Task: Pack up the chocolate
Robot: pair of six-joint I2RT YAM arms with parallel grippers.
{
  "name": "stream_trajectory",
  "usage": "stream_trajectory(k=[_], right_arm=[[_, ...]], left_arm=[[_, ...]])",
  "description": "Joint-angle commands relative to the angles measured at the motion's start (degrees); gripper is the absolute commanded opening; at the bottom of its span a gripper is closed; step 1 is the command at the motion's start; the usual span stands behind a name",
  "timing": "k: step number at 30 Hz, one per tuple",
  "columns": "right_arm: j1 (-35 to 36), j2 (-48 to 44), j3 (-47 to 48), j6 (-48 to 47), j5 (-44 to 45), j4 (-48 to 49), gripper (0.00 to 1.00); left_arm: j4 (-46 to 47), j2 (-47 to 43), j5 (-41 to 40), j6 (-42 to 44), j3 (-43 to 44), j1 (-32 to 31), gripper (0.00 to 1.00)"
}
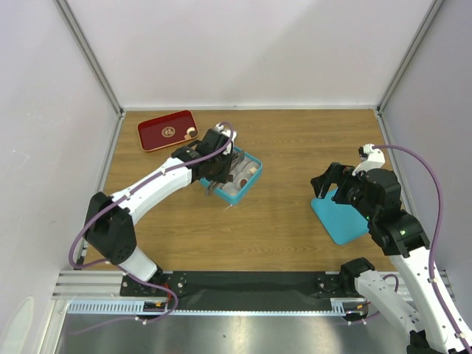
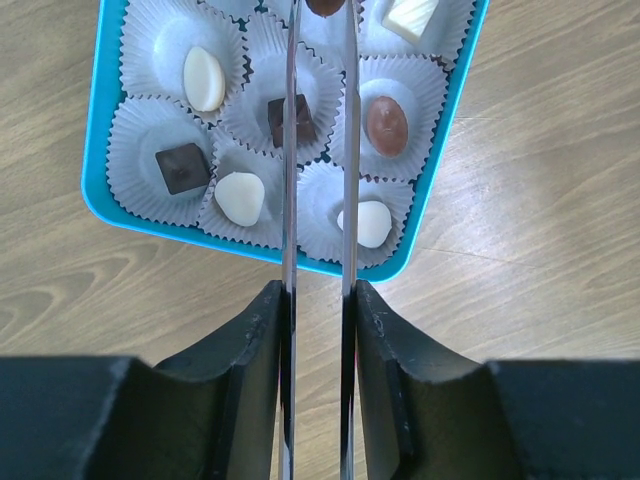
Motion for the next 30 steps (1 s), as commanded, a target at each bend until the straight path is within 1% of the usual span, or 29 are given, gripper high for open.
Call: stream_trajectory(k=[1,3,12,17,23,28,30], right_arm=[[-0.2,-0.5,1.7,-0.6,1.0,0.8,0.99],[-0.2,-0.4,1.6,-0.6,1.0,0.9,0.99],[-0.2,-0.4,0.8,-0.5,0.6,1.8,0.99],[-0.2,-0.4,0.8,-0.6,0.8,2.0,0.99],[-0.1,-0.3,0.9,-0.6,0.7,2.2,0.99],[-0.2,-0.4,1.2,-0.8,0.6,2.2,0.99],[-0.1,-0.4,1.0,-0.6,0.2,2.2,0.99]], left_arm=[[2.4,0.8,-1.6,-0.6,1.9,-0.9,0.37],[2.0,1.4,-2.4,-0.6,2.4,-1.1,0.39],[2.0,2.4,-3.0,-0.7,3.8,-1.1,0.41],[0.9,3.1,-3.6,0.1,7.2,-1.1,0.44],[-1.5,4.1,-4.3,0.6,12.3,-1.0,0.44],[-4.4,2.2,-10.4,0.1,16.1,-0.3,0.46],[-6.1,2.2,-11.8,-0.9,17.0,2.9,0.46]])
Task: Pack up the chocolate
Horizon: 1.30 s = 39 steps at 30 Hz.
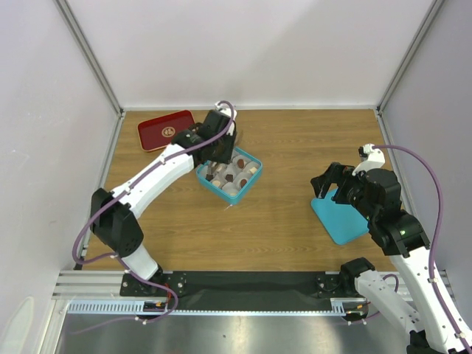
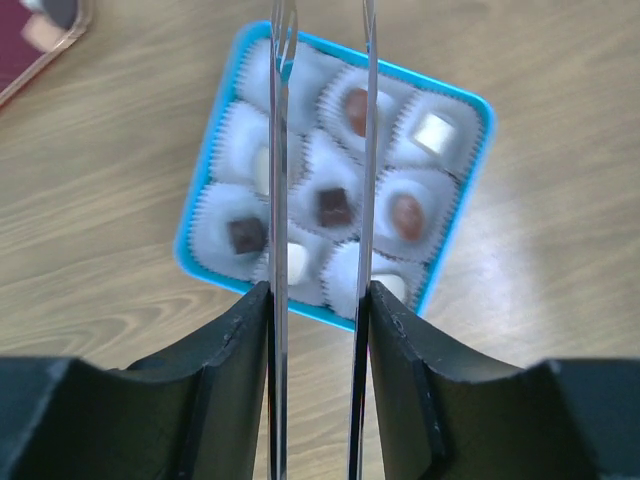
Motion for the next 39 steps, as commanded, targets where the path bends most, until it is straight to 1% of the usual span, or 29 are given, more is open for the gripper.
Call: stream_trajectory(k=[1,2,6,8,11,14,15,17,23,39], right_arm=[[-0.2,-0.5,1.0,-0.6,0.0,2.1,0.99],[-0.2,-0.8,0.9,-0.5,-0.2,2.3,0.99],[-0.2,-1.6,0.6,-0.5,-0.3,2.3,0.99],[-0.2,-1.9,0.6,-0.5,-0.5,2.1,0.99],[-0.2,-2.4,0.5,-0.6,-0.6,1.9,0.99],[-0.2,-2.6,0.6,-0.7,-0.6,1.7,0.99],[-0.2,-2.6,0.7,-0.7,-0.6,1.8,0.99],[-0.2,-2.9,0.6,-0.8,-0.6,1.9,0.99],[-0.1,-2.8,0.4,-1.1,-0.6,1.9,0.99],[-0.2,-2.5,-0.1,-1.3,0.2,2.1,0.99]], left_arm=[[-2.9,-2.1,-4.5,-1.3,4.5,4.4,0.46],[-3.0,-2.1,-3.5,-1.5,4.7,7.5,0.46],[-3.0,-0.1,-2.9,-0.5,6.3,14.3,0.46],[-3.3,1.8,-2.0,0.0,8.8,17.8,0.46],[-0.9,5.2,-0.9,3.4,11.3,20.5,0.46],[-0.4,9.2,-1.2,6.7,14.4,21.8,0.47],[-0.7,11.4,-1.0,7.8,15.9,22.1,0.46],[-0.5,12.9,0.5,8.4,16.9,23.5,0.46],[1.1,16.0,2.7,10.9,16.7,25.1,0.46],[3.1,22.4,1.2,12.3,17.4,26.3,0.46]])
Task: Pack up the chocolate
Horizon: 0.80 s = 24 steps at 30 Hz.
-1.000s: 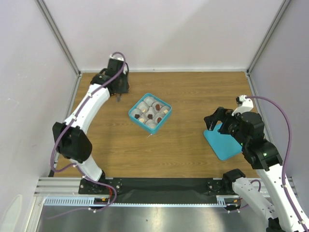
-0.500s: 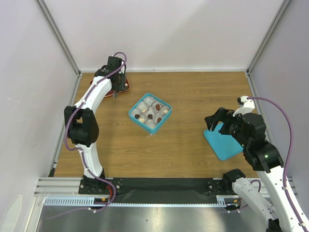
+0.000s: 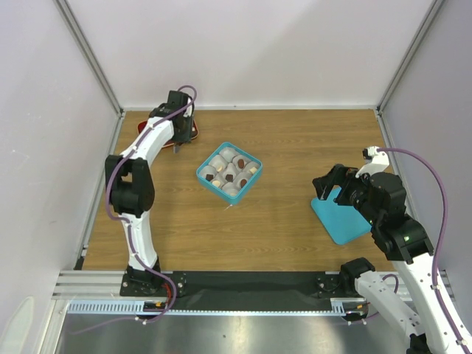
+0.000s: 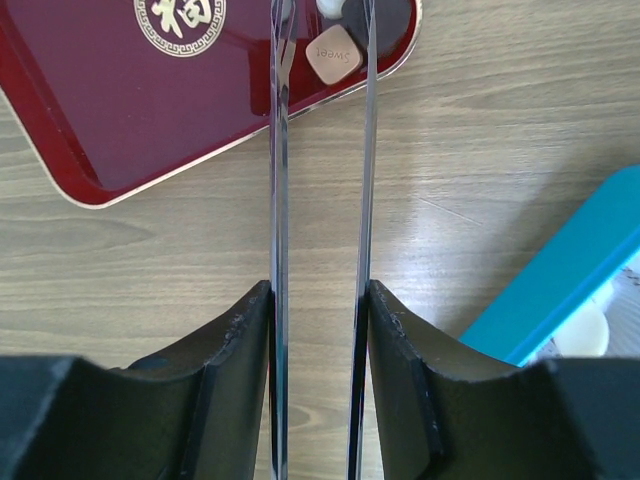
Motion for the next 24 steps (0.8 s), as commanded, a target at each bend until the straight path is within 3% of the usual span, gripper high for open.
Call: stream_trajectory(k=[1,15,24], right_arm=[[-0.2,-0.1,0.0,-1.0,0.3,2.1,1.0],[-0.2,1.3,-0.3,-1.4,0.3,3.3,1.0],[-0.3,2.0,-0.8,-1.6,0.3,4.1,0.99]], left_arm=[[2.7,1.2,-0.3,1.3,3.5,0.8,0.45],[1.8,4.1,-3.7,-0.2,5.1,1.5,0.45],[3.0,3.4,0.6,-1.5,5.7,2.3,0.46]])
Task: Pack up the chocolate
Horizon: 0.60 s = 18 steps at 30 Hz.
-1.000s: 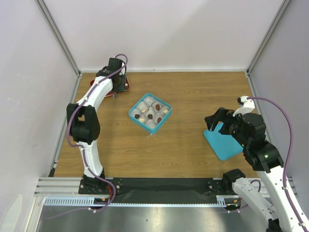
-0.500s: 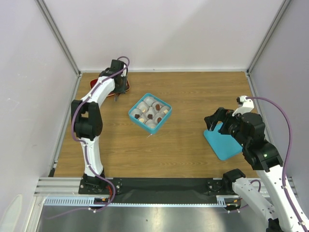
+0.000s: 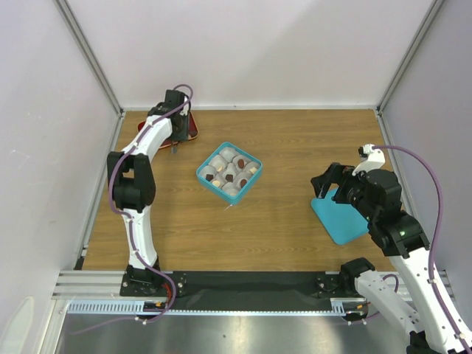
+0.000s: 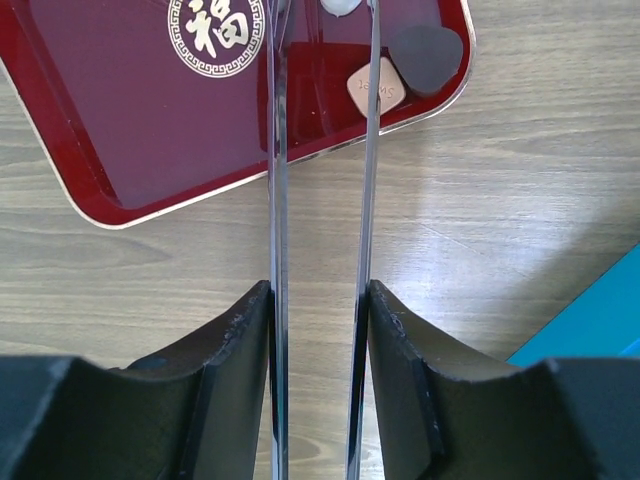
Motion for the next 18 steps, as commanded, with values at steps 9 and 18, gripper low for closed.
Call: stream_trajectory(k=[9,18], right_arm=[[-0.2,0.5,-0.7,-0.7,0.4,3.4,0.99],[-0.3,0.6,-1.0,-0.7,0.7,3.4,1.0]], left_arm=[[4.7,-2.1,4.3,-0.1,1.0,0.4,0.47],[4.4,0.2,2.3,0.4,1.5,0.4,0.47]])
